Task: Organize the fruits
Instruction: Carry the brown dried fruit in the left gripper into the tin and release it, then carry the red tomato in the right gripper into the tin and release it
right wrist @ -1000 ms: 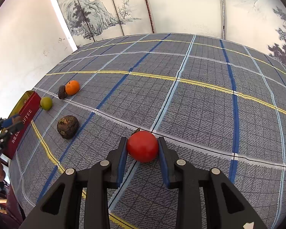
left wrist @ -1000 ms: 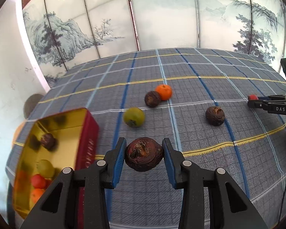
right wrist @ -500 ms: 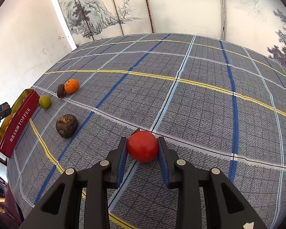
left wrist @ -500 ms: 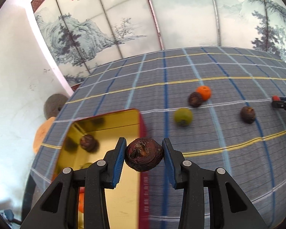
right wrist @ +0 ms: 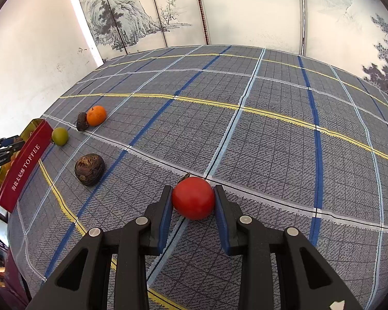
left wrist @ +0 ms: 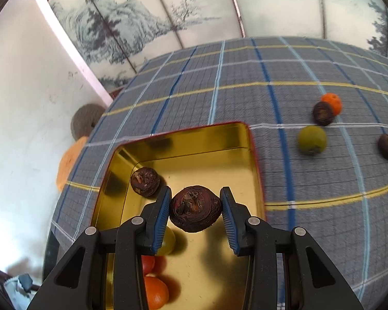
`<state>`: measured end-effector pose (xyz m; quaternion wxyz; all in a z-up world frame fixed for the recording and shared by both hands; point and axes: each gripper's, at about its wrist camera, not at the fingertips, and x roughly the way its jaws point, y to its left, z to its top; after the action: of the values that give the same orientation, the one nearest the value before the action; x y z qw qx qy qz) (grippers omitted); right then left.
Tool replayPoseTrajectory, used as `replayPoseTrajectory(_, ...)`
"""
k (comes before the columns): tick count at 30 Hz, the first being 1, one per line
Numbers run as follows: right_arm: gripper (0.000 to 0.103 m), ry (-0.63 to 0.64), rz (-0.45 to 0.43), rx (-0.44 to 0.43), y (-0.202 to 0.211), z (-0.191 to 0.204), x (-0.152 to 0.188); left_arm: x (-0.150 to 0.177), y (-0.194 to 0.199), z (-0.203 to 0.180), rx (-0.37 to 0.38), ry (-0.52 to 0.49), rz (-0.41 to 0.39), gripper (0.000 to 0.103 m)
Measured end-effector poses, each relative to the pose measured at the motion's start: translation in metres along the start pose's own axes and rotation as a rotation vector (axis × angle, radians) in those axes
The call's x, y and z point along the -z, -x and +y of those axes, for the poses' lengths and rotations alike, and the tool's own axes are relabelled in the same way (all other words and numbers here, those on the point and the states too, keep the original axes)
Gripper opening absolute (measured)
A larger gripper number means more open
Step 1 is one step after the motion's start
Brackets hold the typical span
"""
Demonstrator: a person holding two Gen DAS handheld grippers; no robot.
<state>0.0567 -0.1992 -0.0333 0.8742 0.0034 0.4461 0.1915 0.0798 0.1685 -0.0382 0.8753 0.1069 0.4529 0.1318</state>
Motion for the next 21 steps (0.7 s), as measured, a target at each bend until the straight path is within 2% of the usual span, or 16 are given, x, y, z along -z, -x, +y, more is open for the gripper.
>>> replayPoseTrajectory(6,0.029,0.0,0.0,0.0,0.0,0.0,0.0,-0.008,-0.018,0.011,0.012,0.049,0.079,0.042)
replayPoseTrajectory(8,0.029,0.0,0.0,0.001,0.001,0.0,0.0,-0.009,-0.018,0.014,0.011,0.068,0.08,0.052)
replayPoseTrajectory(9,0.029,0.002,0.0,0.003,0.0,0.0,0.0,-0.009,-0.017,0.015,0.006,0.074,0.076,0.06)
replayPoseTrajectory(10,0.029,0.004,0.0,0.006,0.0,0.001,0.0,-0.008,-0.015,0.016,0.002,0.078,0.066,0.062)
replayPoseTrajectory(16,0.029,0.01,-0.001,0.016,0.001,0.001,0.001,-0.001,0.008,0.021,-0.011,0.113,0.015,0.063)
replayPoseTrajectory(21,0.029,-0.002,-0.011,0.021,0.008,0.001,0.005,0.02,0.038,0.034,0.026,0.218,-0.032,0.063)
